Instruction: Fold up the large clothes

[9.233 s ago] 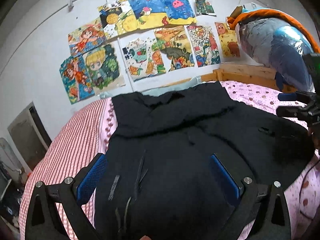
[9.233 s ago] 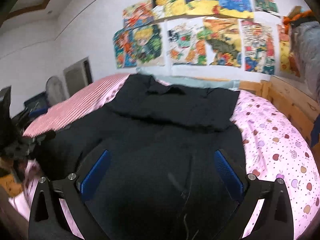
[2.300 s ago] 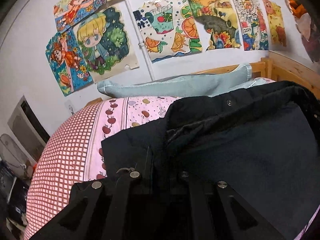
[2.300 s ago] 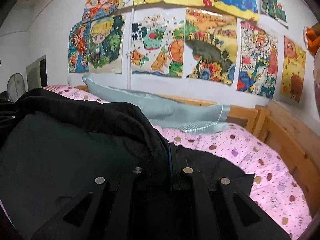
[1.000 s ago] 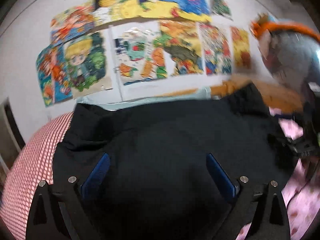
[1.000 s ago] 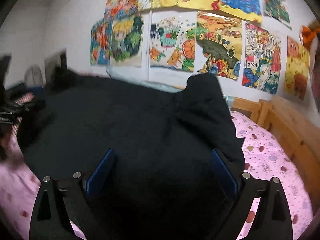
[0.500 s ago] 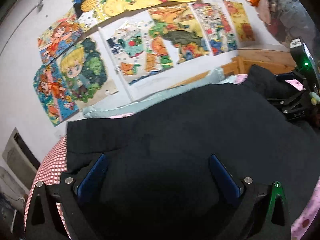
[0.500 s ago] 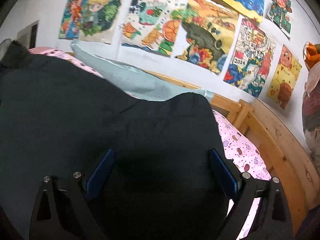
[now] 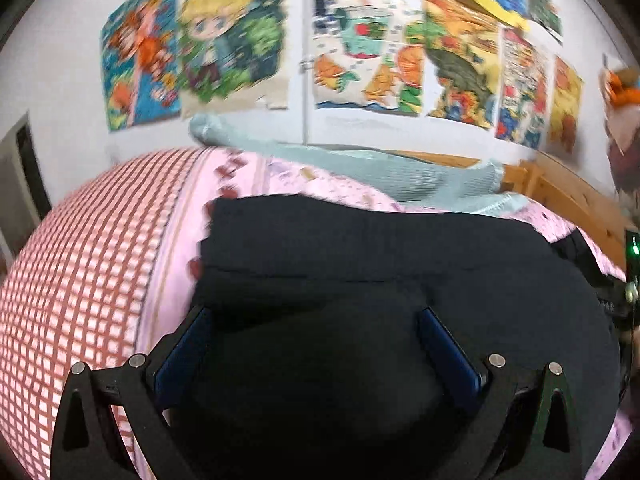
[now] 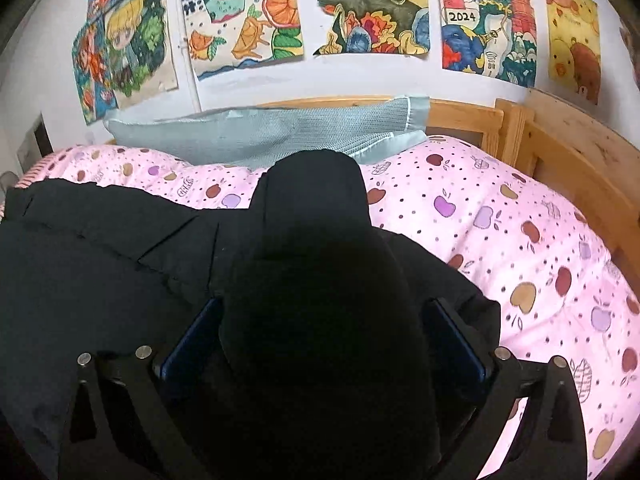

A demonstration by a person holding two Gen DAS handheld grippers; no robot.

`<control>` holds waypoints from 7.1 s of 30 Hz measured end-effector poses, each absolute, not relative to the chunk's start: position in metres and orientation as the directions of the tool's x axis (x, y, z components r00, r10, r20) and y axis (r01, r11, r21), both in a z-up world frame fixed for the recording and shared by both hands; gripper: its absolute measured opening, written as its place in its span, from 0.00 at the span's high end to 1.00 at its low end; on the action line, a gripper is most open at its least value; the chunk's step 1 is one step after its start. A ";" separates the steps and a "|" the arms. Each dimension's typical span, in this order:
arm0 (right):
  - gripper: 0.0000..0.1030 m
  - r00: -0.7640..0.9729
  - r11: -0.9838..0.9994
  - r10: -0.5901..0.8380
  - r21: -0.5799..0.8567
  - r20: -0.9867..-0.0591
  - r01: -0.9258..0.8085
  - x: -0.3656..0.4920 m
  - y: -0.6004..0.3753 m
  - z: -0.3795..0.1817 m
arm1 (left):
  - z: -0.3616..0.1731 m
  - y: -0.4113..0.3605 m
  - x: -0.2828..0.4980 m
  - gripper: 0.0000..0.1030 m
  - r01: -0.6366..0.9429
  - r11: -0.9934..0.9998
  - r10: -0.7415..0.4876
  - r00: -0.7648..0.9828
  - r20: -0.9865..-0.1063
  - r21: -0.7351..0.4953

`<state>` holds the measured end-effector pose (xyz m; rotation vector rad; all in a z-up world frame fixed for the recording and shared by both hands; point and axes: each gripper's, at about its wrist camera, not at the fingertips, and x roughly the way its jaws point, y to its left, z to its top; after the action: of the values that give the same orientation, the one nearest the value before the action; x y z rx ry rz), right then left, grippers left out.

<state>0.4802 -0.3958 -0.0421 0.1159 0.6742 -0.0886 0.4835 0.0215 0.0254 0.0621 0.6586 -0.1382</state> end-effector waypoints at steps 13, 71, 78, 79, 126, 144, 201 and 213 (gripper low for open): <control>0.02 0.839 0.978 0.020 0.186 -0.543 0.096 0.463 -0.408 -0.050 | 0.005 0.055 0.480 0.00 0.087 0.983 -0.174 0.710 -0.683 -0.160; 0.01 0.759 0.861 0.398 0.495 -0.516 -0.115 0.421 -0.447 -0.094 | -0.037 0.059 0.500 0.00 0.108 0.908 -0.406 0.467 -0.786 -0.405; 0.06 0.743 0.875 0.367 0.479 -0.559 -0.071 0.418 -0.437 -0.090 | -0.037 0.049 0.503 0.10 0.079 0.909 -0.396 0.472 -0.788 -0.409; 0.11 0.746 0.874 0.362 0.481 -0.558 -0.065 0.416 -0.436 -0.089 | -0.035 0.048 0.503 0.17 0.072 0.913 -0.386 0.475 -0.791 -0.402; 0.40 0.740 0.964 -0.007 0.193 -0.673 0.184 0.289 -0.449 0.004 | 0.013 -0.043 0.401 0.55 0.176 0.955 -0.293 0.471 -0.832 -0.237; 0.08 0.848 0.951 -0.189 0.121 -0.495 0.283 0.180 -0.400 0.014 | 0.055 -0.061 0.271 0.08 0.100 0.993 -0.051 0.817 -0.574 0.055; 0.02 0.953 0.992 -0.113 0.017 -0.280 0.123 0.004 -0.308 0.014 | 0.028 -0.079 0.084 0.00 0.183 0.981 -0.135 0.883 -0.450 0.065; 0.02 0.951 0.992 -0.118 0.018 -0.287 0.129 0.003 -0.305 0.013 | 0.029 -0.084 0.080 0.00 0.205 0.977 -0.157 0.879 -0.450 0.058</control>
<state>0.0029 -0.3053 0.0128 0.0370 0.2900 -0.1253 0.0799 -0.0836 0.0291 0.1046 0.4603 -0.1890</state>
